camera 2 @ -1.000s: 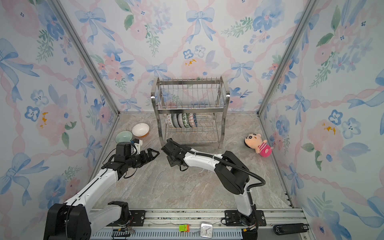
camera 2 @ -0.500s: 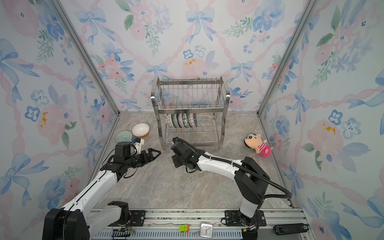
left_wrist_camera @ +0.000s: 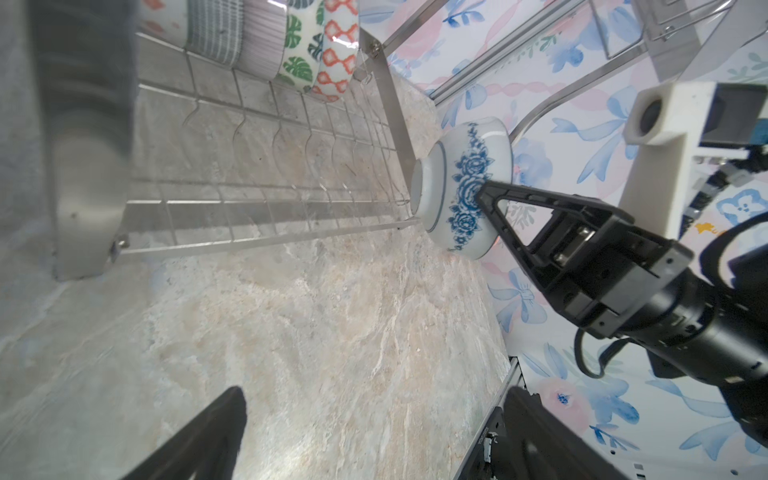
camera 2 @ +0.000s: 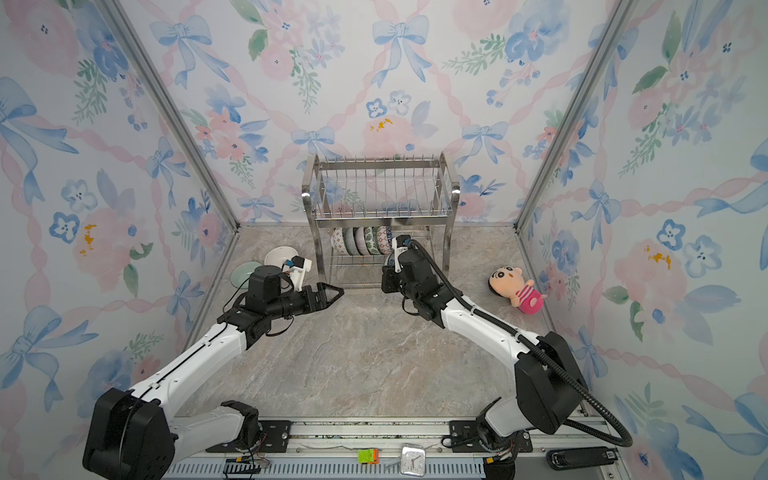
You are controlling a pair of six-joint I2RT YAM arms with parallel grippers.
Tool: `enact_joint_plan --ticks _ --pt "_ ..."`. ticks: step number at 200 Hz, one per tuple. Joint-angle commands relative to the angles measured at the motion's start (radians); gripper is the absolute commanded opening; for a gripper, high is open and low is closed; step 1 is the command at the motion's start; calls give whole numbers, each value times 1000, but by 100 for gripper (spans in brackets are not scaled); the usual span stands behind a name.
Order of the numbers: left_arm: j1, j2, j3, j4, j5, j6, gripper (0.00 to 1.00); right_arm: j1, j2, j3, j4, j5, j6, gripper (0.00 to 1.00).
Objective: Load the bowls into the dish rack
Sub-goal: 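Lower the rose-pattern bowl upright into the rack beside the triangle-pattern bowl with the right gripper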
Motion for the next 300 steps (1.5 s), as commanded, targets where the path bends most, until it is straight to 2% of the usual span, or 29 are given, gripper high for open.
enact_joint_plan --ticks 1,63,98,134,201,300 --pt "-42 37 58 59 -41 4 98 -35 33 18 131 -27 35 0" --pt "-178 107 69 138 -210 -9 98 -112 153 25 287 -39 119 0" --pt "-208 150 76 179 -289 -33 98 -156 252 73 349 -55 166 0" --pt "-214 212 135 127 -384 -42 98 -190 351 153 415 -100 219 0" --pt "-221 321 224 111 -417 -34 98 -251 517 291 511 -193 291 0" --pt "-220 387 299 63 -428 16 98 -297 672 366 745 -330 397 0"
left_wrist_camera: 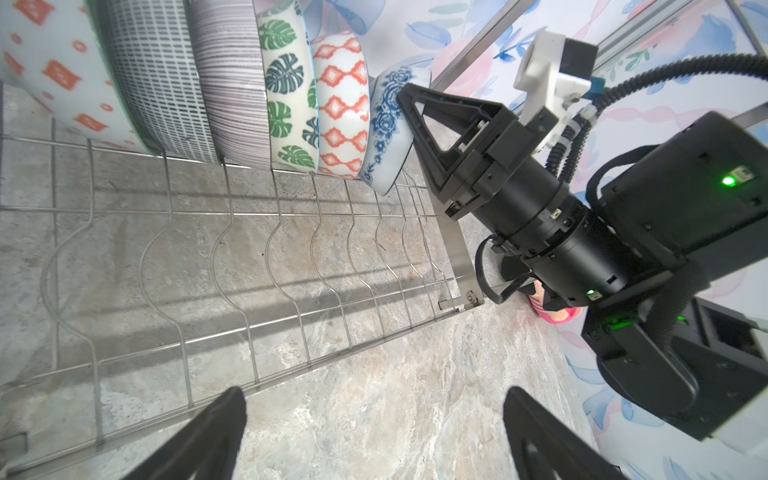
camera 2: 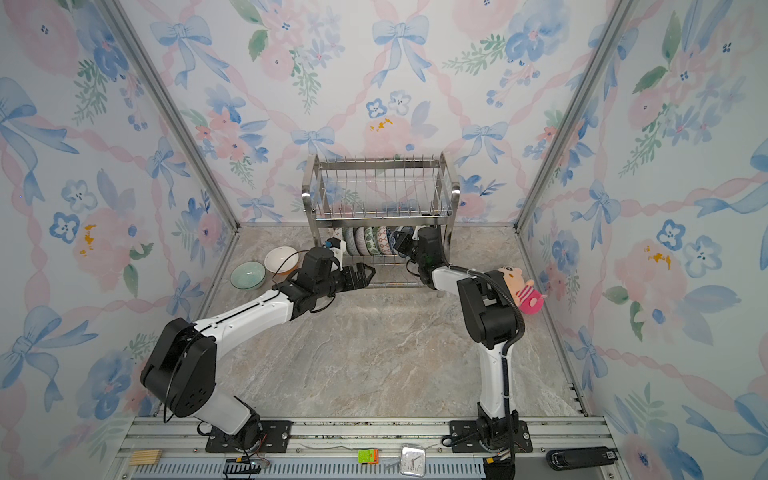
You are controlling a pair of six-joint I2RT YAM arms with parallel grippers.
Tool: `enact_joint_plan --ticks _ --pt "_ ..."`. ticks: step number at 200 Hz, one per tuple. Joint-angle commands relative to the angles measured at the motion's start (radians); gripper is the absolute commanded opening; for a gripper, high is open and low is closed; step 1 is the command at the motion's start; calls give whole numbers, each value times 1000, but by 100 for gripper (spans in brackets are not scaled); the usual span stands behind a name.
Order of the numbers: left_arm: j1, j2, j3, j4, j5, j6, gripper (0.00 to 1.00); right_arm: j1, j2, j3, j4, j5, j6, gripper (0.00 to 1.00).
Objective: Load the bowls into the dish rack
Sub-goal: 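Lower the rose-pattern bowl upright into the rack beside the triangle-pattern bowl with the right gripper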
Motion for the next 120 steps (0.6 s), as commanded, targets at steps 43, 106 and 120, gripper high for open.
enact_joint_plan --ticks 43,106,120 --pt "-4 28 41 -47 -21 48 98 -24 85 81 241 -106 100 0" --pt "1 32 49 -70 -30 63 98 -34 146 119 295 -134 158 0" --pt "2 35 52 -72 -29 65 98 -33 155 125 295 -135 160 0"
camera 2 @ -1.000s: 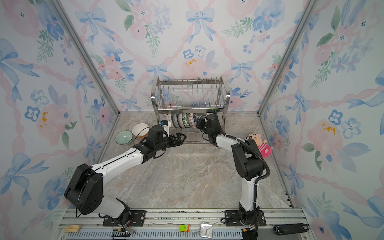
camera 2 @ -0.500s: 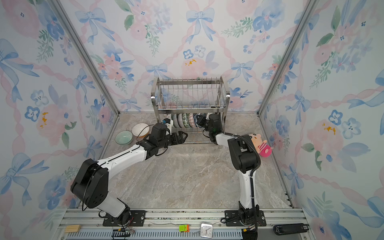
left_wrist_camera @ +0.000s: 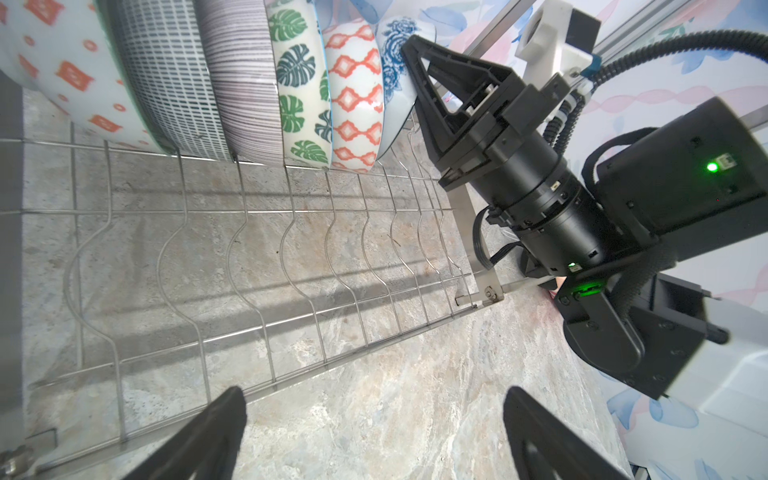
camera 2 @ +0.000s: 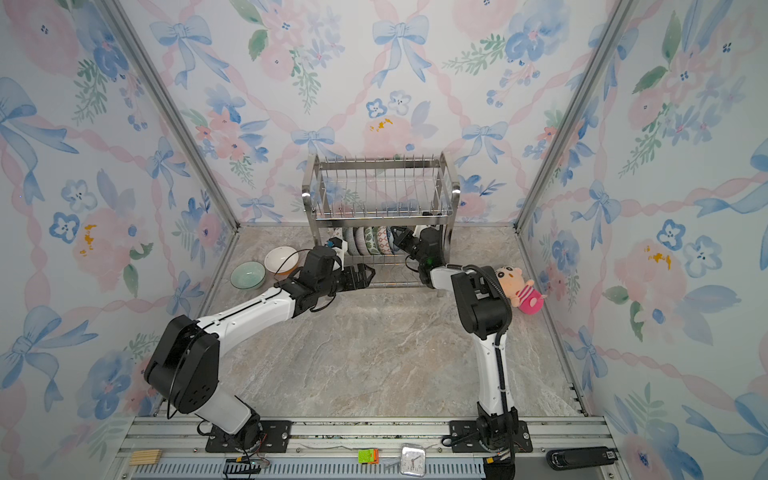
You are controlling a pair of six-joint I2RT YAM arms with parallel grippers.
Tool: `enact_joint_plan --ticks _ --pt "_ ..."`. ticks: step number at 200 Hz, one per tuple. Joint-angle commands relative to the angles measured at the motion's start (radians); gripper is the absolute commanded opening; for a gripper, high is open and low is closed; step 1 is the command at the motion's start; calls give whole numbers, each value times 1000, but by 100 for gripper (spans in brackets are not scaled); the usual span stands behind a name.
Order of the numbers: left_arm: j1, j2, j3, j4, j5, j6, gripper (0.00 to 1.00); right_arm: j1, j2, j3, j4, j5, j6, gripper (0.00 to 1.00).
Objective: Load the bowls into the dish rack
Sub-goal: 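Lower the rose-pattern bowl upright into the rack beside the triangle-pattern bowl with the right gripper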
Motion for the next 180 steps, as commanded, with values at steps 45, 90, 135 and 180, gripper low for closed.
enact_joint_plan --ticks 45,90,135,180 --pt "2 19 38 -26 -5 36 98 -14 48 60 104 -27 22 0" --pt "1 16 39 -27 -7 43 98 -14 55 65 91 -37 14 0" --pt "1 15 40 -34 -9 43 98 -12 66 48 170 -40 43 0" --pt "1 18 43 -36 -11 43 98 -15 32 1 202 -50 33 0"
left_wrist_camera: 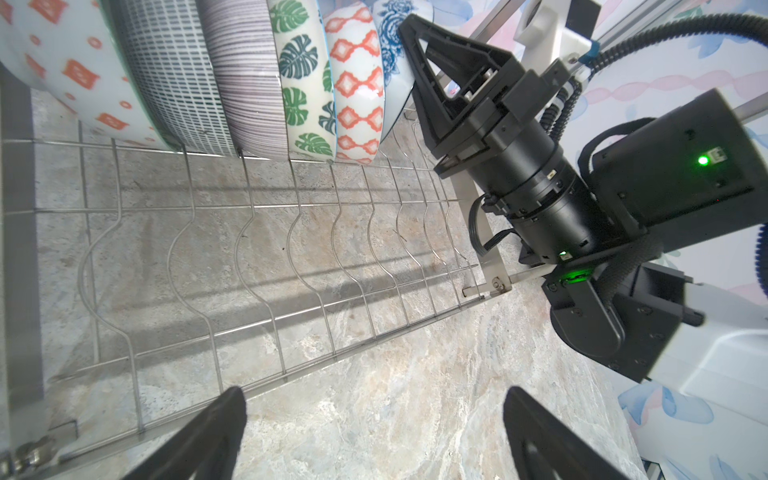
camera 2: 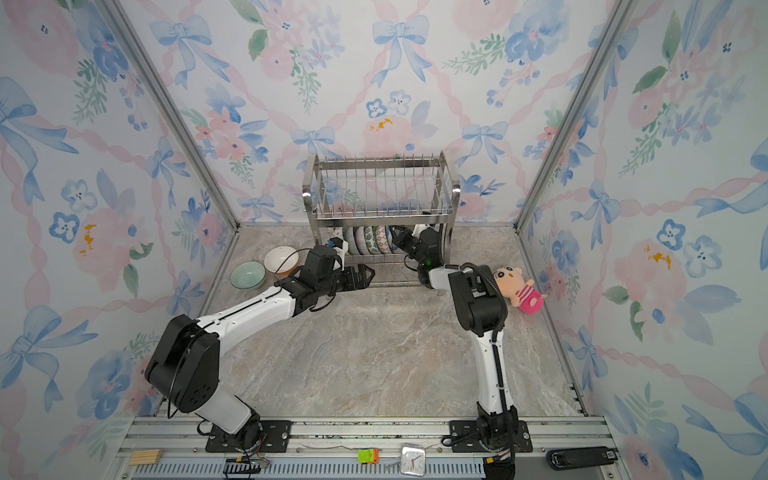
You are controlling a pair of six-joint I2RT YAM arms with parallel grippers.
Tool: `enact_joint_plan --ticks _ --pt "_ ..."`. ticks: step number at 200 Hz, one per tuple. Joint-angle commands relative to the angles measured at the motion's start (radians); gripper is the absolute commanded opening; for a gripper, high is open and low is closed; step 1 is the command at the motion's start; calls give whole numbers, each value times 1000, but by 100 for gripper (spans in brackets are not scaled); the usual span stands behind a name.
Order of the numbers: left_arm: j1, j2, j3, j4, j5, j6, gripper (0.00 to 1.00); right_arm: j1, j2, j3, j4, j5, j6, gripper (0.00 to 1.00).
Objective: Load the bowls into the dish rack
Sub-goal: 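Lower the rose-pattern bowl upright into the rack beside the triangle-pattern bowl with the right gripper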
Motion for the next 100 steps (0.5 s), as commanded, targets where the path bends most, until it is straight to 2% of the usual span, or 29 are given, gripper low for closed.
enact_joint_plan --ticks 1,34,100 --pt "1 14 31 -9 -9 23 98 -14 -15 -18 111 -27 3 0" --pt "1 17 29 -9 -5 22 98 -14 -14 -23 119 -38 2 0" --pt "2 -1 15 -9 -11 21 98 -13 -27 -8 19 -21 -59 1"
